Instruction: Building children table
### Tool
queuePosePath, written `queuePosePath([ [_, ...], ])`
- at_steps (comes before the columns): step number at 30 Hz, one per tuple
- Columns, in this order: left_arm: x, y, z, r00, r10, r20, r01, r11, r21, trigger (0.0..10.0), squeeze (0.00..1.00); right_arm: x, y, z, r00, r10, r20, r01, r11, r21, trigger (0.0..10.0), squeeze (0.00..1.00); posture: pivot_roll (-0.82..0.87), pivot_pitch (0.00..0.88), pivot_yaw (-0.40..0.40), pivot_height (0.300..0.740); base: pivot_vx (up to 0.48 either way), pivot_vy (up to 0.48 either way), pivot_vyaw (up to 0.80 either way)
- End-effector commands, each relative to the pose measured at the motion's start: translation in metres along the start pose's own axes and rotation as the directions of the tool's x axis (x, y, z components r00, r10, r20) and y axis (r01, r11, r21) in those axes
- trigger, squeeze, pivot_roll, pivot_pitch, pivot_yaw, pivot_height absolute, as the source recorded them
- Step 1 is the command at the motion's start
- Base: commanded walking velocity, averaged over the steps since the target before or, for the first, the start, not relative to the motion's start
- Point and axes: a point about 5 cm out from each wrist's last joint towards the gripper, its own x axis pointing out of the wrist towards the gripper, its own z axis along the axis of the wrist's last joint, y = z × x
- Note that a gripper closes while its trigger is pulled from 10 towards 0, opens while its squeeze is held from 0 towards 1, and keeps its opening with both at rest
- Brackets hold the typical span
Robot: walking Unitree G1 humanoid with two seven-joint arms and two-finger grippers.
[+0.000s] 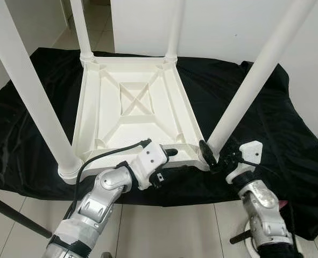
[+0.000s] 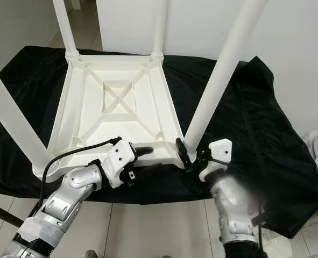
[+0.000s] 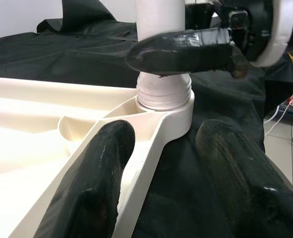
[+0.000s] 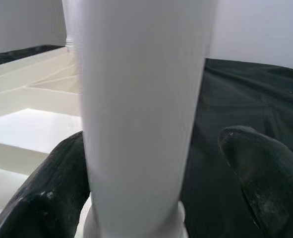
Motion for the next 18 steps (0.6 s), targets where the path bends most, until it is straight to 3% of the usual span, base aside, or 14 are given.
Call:
queuePosePath([
  [1,0.001,-0.007,0.001,0.996,-0.087,-0.002,0.087,0.996,0.001,10.0,0.0,-0.001,0.0,-0.006,0.999,0.035,-0.028,-0.035,0.999,0.008,10.0,0.0,-0.03,0.061,-0.036,0.74,0.0,0.0,0.0],
  [6,0.004,-0.008,0.002,0.994,-0.106,-0.002,0.107,0.994,0.01,10.0,0.0,0.012,-0.003,-0.011,0.987,0.139,-0.082,-0.141,0.99,-0.015,10.0,0.0,-0.03,0.053,-0.035,0.74,0.0,0.0,0.0],
  [7,0.004,-0.008,0.002,0.994,-0.107,-0.004,0.107,0.994,0.009,10.0,0.0,0.014,-0.005,-0.012,0.985,0.149,-0.084,-0.151,0.988,-0.013,9.1,0.0,-0.03,0.052,-0.035,0.74,0.0,0.0,0.0],
  [8,0.005,-0.008,0.003,0.994,-0.107,-0.004,0.107,0.994,0.009,10.0,0.0,0.015,-0.006,-0.012,0.985,0.151,-0.085,-0.153,0.988,-0.012,3.5,0.0,-0.03,0.052,-0.036,0.74,0.0,0.0,0.0],
  [9,0.005,-0.008,0.003,0.994,-0.107,-0.004,0.107,0.994,0.009,10.0,0.0,0.015,-0.006,-0.012,0.985,0.151,-0.085,-0.153,0.988,-0.012,3.5,0.0,-0.03,0.052,-0.036,0.74,0.0,0.0,0.0],
  [10,0.005,-0.008,0.003,0.994,-0.105,-0.003,0.105,0.994,0.008,10.0,0.0,0.016,-0.008,-0.013,0.984,0.153,-0.087,-0.155,0.988,-0.016,0.0,0.0,-0.03,0.05,-0.037,0.74,0.0,0.0,0.0],
  [18,0.006,-0.009,0.005,0.996,-0.095,0.0,0.095,0.995,0.009,10.0,0.0,0.014,-0.01,-0.018,0.98,0.178,-0.093,-0.177,0.984,0.017,0.0,0.0,-0.02,0.048,-0.044,0.74,0.0,0.0,0.0],
])
